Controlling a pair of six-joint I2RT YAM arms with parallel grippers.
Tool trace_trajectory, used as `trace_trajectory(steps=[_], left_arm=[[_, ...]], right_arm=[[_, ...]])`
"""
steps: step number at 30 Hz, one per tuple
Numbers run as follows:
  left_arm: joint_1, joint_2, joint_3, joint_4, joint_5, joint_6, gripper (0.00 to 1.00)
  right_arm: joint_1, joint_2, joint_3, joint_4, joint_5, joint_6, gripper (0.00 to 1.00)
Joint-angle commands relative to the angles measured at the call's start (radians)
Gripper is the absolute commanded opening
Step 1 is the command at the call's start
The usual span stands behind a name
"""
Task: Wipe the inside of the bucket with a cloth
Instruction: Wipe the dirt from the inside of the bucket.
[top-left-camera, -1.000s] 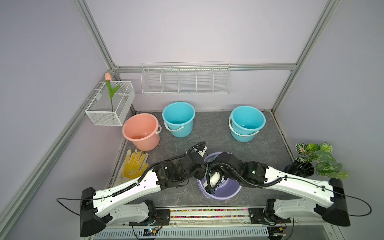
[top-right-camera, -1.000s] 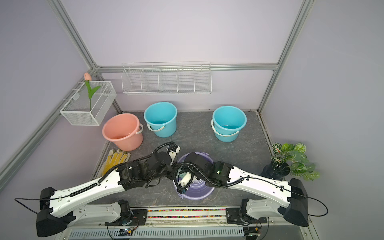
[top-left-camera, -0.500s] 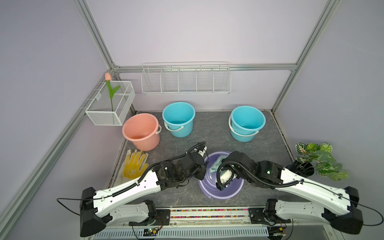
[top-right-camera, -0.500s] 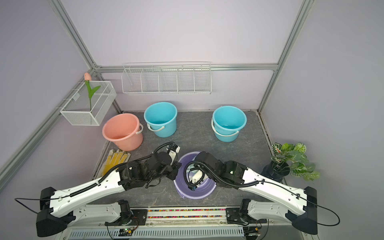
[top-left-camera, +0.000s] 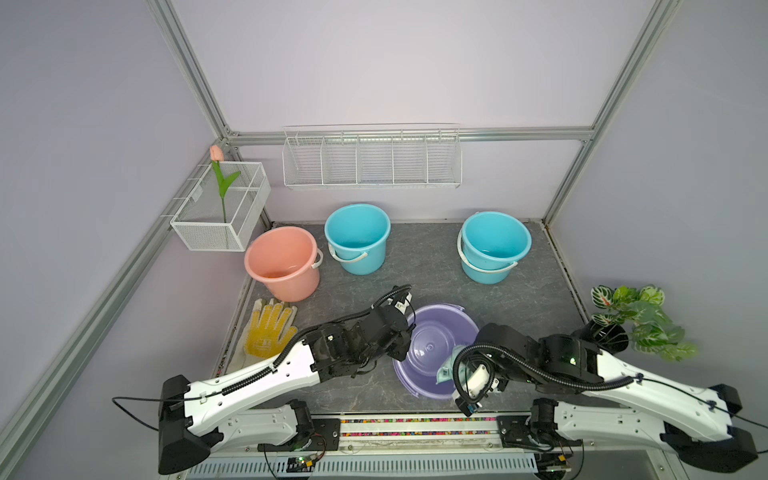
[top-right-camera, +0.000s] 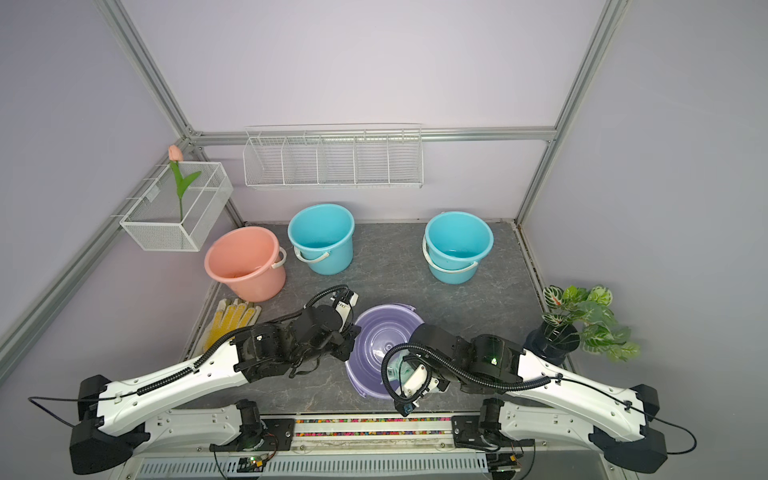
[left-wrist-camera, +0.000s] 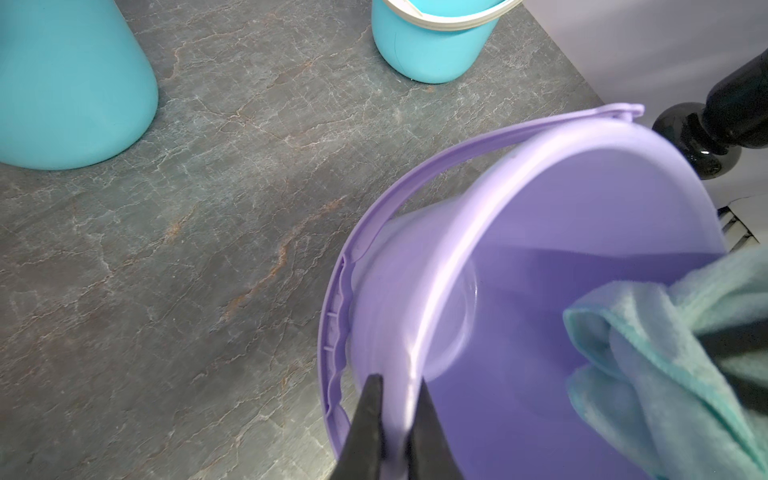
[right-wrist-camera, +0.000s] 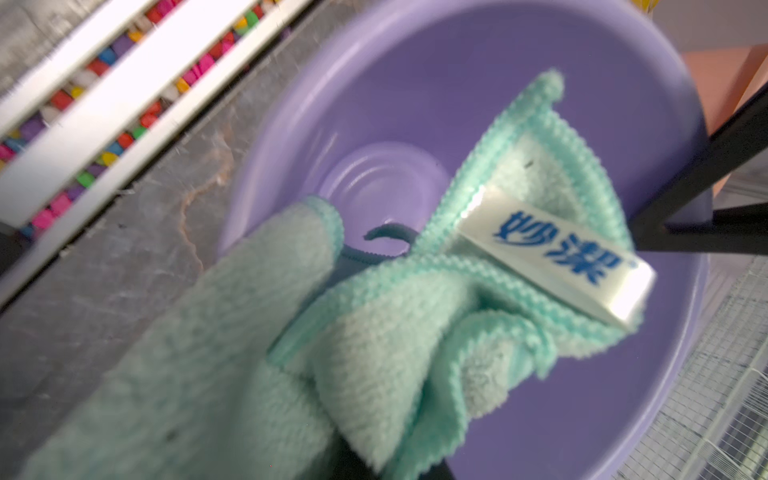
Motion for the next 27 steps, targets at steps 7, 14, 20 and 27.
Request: trace_trajectory(steps=[7, 14, 20, 27], left_arm=[[-0.001, -0.014, 0.002, 0.04, -0.036, -0.033, 0.0], [0.0, -0.009, -0.001, 0.05, -0.021, -0.032, 0.0], [0.0, -0.013, 0.002, 0.045, -0.012, -0.027, 0.0], [0.0, -0.028, -0.013, 0.047, -0.001, -0.027, 0.0]], right_arm=[[0.026, 0.022, -0.116, 0.276, -0.349, 0.271, 0.07], [0.037, 0.145, -0.159, 0.605, -0.34, 0.363, 0.07], [0.042, 0.241, -0.079, 0.651, -0.244, 0.277, 0.07], [0.042, 0.269, 0.009, 0.545, -0.064, 0.032, 0.07]])
